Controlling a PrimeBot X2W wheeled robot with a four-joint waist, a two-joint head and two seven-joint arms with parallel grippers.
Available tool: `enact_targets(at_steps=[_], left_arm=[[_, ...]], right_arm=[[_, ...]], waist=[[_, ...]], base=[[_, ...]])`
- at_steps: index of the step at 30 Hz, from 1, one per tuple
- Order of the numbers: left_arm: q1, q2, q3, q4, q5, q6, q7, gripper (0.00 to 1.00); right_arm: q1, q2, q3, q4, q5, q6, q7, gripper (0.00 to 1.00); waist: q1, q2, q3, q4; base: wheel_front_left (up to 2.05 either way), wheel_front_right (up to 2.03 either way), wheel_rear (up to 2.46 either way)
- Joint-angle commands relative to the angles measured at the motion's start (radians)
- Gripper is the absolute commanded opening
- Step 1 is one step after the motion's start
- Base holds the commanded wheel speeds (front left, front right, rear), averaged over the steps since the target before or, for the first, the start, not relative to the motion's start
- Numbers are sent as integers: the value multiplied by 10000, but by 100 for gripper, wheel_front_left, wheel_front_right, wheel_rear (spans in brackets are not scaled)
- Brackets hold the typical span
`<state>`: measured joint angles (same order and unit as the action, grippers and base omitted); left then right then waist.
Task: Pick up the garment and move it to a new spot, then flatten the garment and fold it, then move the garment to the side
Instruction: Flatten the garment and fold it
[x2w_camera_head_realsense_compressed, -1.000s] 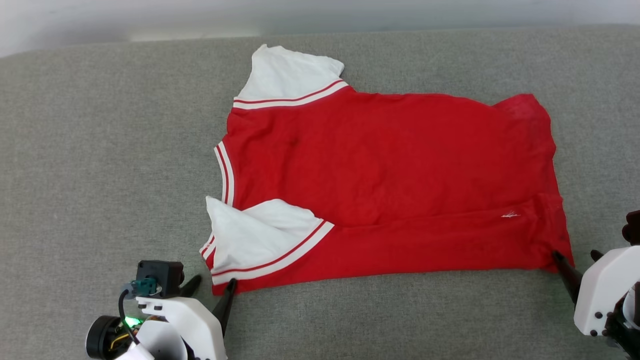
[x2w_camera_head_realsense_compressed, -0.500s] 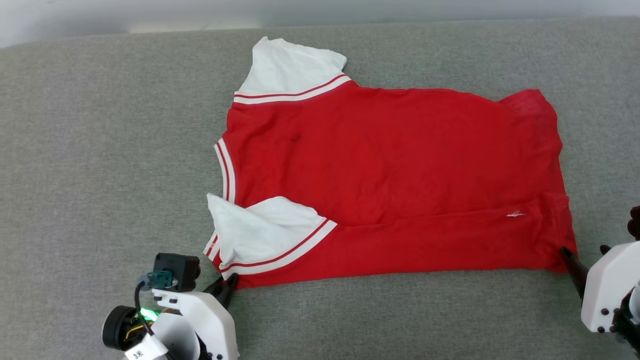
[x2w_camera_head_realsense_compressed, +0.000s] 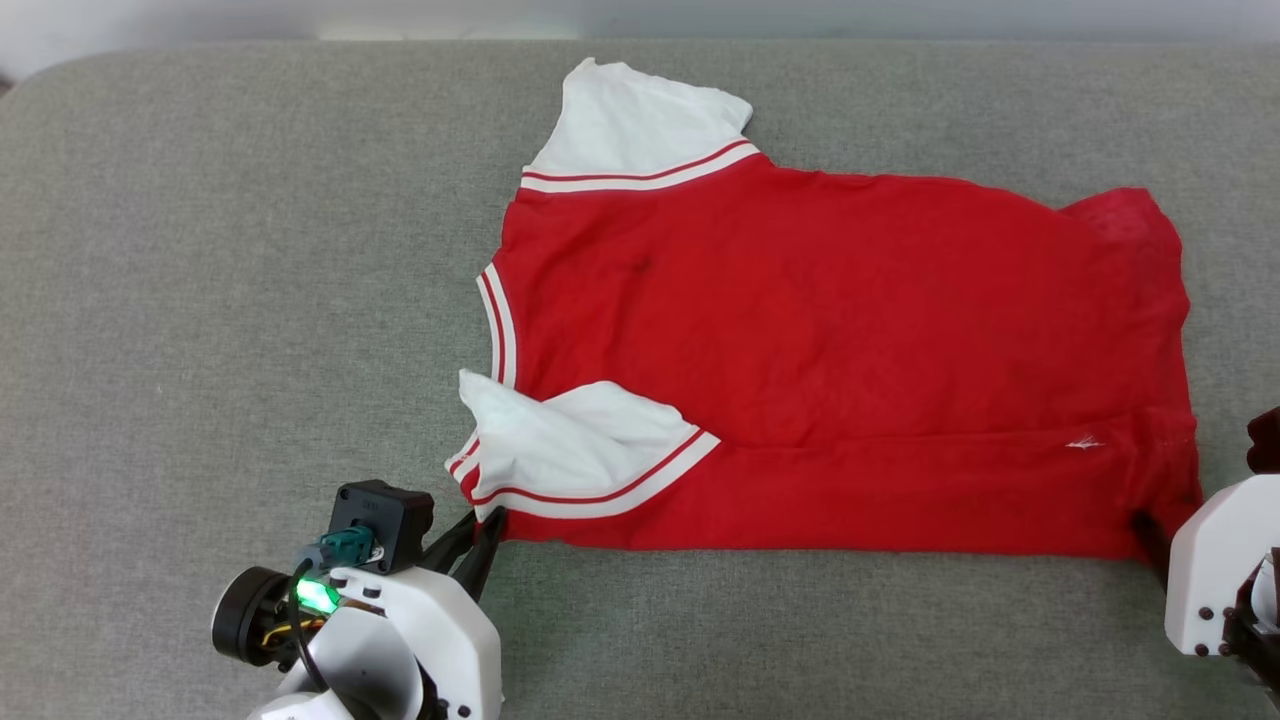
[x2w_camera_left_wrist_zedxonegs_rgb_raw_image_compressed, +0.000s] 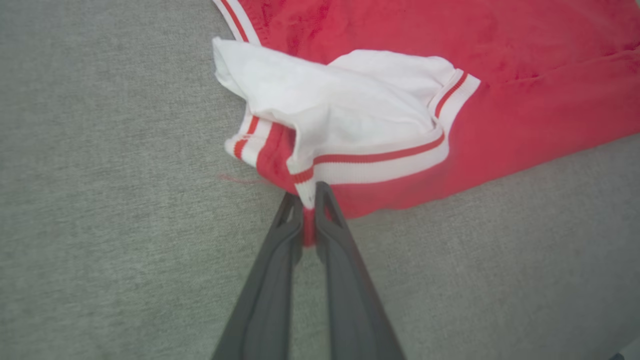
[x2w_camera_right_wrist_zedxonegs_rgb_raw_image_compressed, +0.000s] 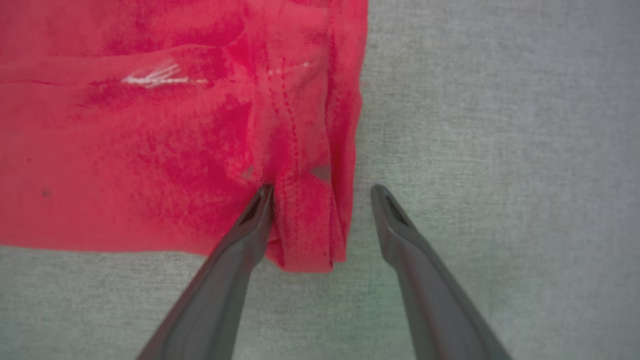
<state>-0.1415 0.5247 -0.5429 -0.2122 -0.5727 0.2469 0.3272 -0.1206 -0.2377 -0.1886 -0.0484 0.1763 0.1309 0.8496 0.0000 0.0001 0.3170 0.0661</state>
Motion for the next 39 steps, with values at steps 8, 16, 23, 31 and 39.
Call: enact_targets(at_steps=[8,16,23,31,39], left_arm=[[-115,86,-66,-360,130,58,45,0],[33,266,-141,-56,-31,-86,299,0],[161,611,-190,276,-193,-333,511,0],[1019,952,-78,211,-571,-183,538,0],[2284,1368,-190,-610,-862,39,657,0]], right_arm=[[-63,220,68,1035,27,-2,-57,100],[238,92,588,1840,277,-2,117,0],[325,-285,337,1601,394,-8,-117,0],[831,-658,174,476,761,-10,4,0],[2308,-658,-69,-701,1129,-8,471,0]], waist=[[0,-1,297,166],[0,-1,322,168],[0,-1,-121,62],[0,-1,-965,-104],[0,-1,-1492,-156]], base=[[0,0,0],[0,0,0],[0,0,0],[0,0,0],[0,0,0]])
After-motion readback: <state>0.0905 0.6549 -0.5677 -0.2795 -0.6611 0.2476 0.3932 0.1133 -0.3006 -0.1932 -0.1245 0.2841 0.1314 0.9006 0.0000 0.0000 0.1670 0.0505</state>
